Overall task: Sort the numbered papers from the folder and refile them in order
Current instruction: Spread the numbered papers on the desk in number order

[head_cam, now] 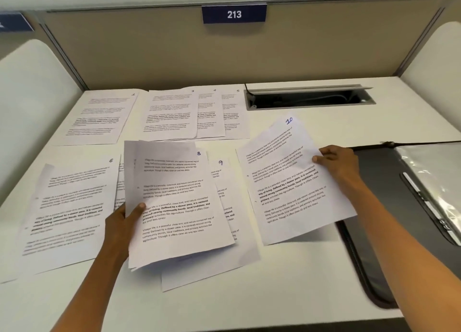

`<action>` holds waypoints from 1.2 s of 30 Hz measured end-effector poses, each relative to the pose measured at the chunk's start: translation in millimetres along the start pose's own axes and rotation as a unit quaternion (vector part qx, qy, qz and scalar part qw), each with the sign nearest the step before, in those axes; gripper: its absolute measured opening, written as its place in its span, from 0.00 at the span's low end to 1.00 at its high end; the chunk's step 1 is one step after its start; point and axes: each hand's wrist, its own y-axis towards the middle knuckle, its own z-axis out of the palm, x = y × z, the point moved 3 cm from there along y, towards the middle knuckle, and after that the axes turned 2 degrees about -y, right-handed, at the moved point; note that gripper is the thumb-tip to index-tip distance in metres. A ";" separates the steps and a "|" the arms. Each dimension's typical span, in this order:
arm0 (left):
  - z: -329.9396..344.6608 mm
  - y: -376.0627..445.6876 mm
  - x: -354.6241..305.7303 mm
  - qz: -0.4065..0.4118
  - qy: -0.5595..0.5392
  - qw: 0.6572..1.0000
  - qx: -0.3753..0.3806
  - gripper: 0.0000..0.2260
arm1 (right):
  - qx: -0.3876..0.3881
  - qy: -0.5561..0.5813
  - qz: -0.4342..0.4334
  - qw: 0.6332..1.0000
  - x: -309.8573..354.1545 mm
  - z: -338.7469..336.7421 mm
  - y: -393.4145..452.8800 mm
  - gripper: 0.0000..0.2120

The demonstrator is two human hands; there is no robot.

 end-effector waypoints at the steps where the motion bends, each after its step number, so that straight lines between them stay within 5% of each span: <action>1: 2.8 -2.8 1.8 0.000 0.002 1.000 -0.003 0.17 | 0.002 -0.008 -0.001 1.000 -4.8 -1.8 -0.1 0.08; 18: 36.7 -17.2 24.4 0.001 0.028 1.000 0.006 0.14 | -0.010 -0.029 0.053 0.998 -61.3 20.2 -25.5 0.13; 24: 42.9 -16.8 24.1 0.068 0.168 0.982 -0.044 0.16 | -0.021 -0.073 0.038 0.996 -66.1 3.6 -19.8 0.12; 29: 64.6 -13.8 26.1 0.078 0.313 0.946 -0.028 0.30 | -0.012 -0.093 0.041 0.995 -75.4 20.2 -27.2 0.14; 36: 92.2 -27.8 25.8 0.100 0.433 0.896 -0.032 0.23 | -0.006 -0.118 0.033 0.992 -66.0 26.0 -28.4 0.11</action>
